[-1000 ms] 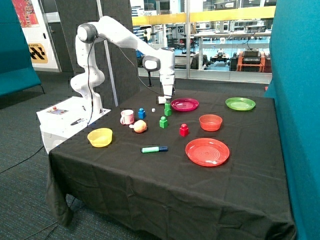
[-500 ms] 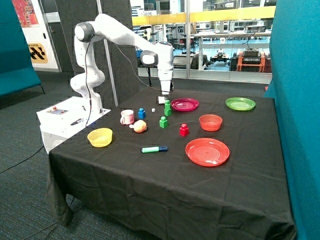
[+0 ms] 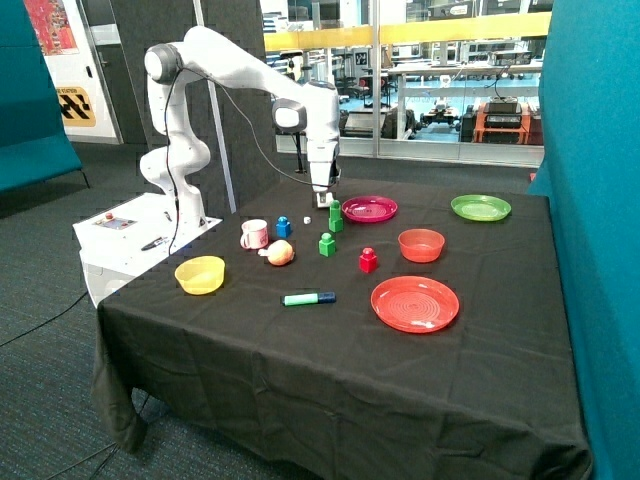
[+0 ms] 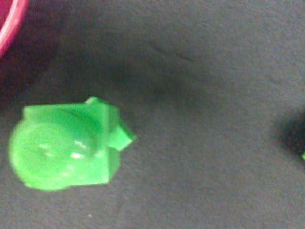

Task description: Stack green blocks

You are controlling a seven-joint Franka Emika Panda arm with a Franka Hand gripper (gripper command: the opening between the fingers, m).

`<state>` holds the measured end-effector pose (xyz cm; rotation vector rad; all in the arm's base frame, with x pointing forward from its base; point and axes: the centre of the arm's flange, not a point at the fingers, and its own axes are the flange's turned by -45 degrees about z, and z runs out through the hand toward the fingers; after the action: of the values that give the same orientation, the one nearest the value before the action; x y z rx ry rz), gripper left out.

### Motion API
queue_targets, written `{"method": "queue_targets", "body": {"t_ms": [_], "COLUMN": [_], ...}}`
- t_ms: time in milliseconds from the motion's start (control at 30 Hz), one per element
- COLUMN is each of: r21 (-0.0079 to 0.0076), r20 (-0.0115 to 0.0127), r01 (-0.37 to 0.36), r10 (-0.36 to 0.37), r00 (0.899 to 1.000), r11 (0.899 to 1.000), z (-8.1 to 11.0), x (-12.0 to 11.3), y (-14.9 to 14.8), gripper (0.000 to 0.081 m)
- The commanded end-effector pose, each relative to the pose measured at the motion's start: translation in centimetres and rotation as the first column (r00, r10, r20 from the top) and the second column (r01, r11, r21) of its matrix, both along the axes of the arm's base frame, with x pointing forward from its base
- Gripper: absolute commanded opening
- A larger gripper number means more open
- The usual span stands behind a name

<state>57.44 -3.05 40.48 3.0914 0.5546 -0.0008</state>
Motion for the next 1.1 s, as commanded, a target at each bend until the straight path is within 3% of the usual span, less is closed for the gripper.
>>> {"method": "queue_targets", "body": {"t_ms": [0, 333, 633, 1067], "r21": [0.0009, 0.0009, 0.0009, 0.0009], "r20": [0.0004, 0.0004, 0.0004, 0.0004], "r01": [0.056, 0.08, 0.099, 0.104], "r10": [-0.056, -0.08, -0.099, -0.104], "r00": [0.998, 0.997, 0.995, 0.995], "r11": [0.998, 0.997, 0.995, 0.995], "z": [-0.6, -1.1, -0.9, -1.8], "x": [-0.4, -0.9, -0.9, 0.0], "y": [-3.0, -4.9, -5.9, -7.0], "gripper": [0.0418, 0.0371, 0.0444, 0.042]}}
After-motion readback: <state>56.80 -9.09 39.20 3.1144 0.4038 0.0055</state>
